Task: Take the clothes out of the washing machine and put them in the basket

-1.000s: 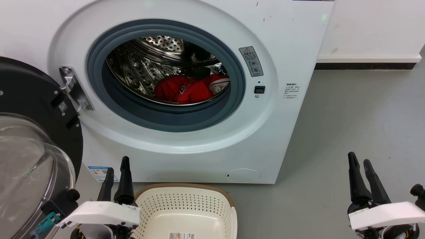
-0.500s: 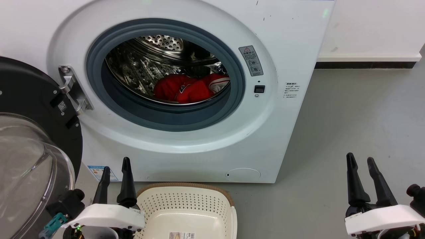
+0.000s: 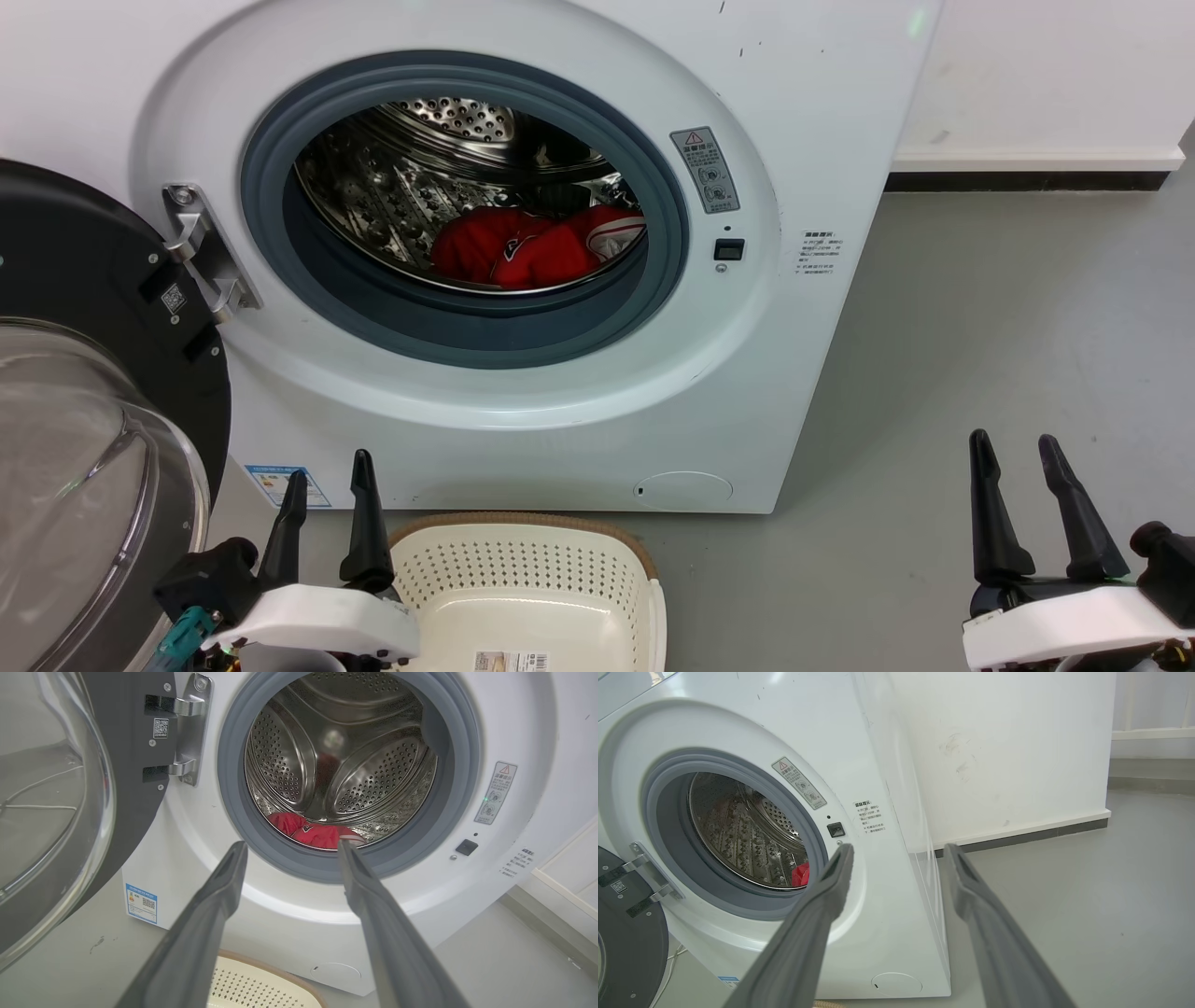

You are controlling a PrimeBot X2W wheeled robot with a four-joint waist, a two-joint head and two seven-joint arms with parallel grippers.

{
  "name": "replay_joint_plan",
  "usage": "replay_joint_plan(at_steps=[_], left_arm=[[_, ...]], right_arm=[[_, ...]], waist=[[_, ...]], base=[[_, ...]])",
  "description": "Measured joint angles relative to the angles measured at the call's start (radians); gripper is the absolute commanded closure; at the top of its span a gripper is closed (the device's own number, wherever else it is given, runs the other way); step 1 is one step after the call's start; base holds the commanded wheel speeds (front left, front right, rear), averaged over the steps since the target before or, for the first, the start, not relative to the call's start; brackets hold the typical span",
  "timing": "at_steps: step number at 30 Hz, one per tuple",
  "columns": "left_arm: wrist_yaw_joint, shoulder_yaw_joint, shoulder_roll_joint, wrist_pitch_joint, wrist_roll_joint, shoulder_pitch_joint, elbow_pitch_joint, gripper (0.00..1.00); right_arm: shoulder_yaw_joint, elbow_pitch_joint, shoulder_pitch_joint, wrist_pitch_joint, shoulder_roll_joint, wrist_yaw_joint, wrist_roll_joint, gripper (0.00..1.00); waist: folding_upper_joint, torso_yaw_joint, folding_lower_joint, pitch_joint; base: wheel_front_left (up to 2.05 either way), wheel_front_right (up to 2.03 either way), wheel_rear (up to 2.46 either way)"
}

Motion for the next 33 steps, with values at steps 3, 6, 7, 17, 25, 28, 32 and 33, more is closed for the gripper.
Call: replay_joint_plan(at_steps=[3,6,7,17,25,28,32,33], left_arm=[[0.001,-0.001,0.0,-0.007,0.028,0.001,0.0,0.0],[0.004,-0.002,0.0,-0.015,0.052,0.005,0.0,0.0],[0.005,-0.003,0.0,-0.016,0.06,0.007,0.0,0.0],[0.008,-0.008,0.0,-0.041,0.151,0.016,0.0,0.0],[0.006,-0.007,0.001,-0.058,0.21,0.02,0.002,0.0],[0.006,-0.007,0.001,-0.063,0.229,0.022,0.002,0.0],[0.006,-0.008,0.001,-0.07,0.256,0.026,0.002,0.0],[0.006,-0.009,0.001,-0.073,0.263,0.027,0.002,0.0]], right_arm=[[0.001,-0.008,0.001,-0.007,0.0,0.0,-0.027,0.0],[0.002,-0.016,0.005,-0.014,0.0,0.0,-0.06,0.0],[0.002,-0.018,0.007,-0.016,0.0,0.0,-0.068,0.0],[0.004,-0.038,0.021,-0.041,0.0,0.0,-0.162,0.0],[0.005,-0.045,0.031,-0.056,0.0,0.0,-0.22,0.0],[0.004,-0.047,0.037,-0.064,0.0,0.0,-0.241,0.0],[0.005,-0.05,0.042,-0.073,0.0,0.0,-0.266,0.0],[0.005,-0.052,0.043,-0.073,0.0,0.0,-0.272,0.0]], waist=[[0.0,0.0,0.0,0.0],[0.0,0.0,0.0,0.0],[0.0,0.0,0.0,0.0],[0.0,-0.001,0.0,0.001],[0.0,-0.001,0.0,0.0],[0.0,-0.001,0.0,0.001],[0.0,-0.001,0.0,0.0],[0.0,-0.002,-0.0001,0.0]], base=[[0.0,0.0,0.0],[0.0,0.0,0.0],[0.0,0.0,0.0],[0.0,0.0,0.0],[0.0,0.0,0.0],[0.0,0.0,0.0],[0.0,0.0,0.0],[0.0,0.0,0.0]])
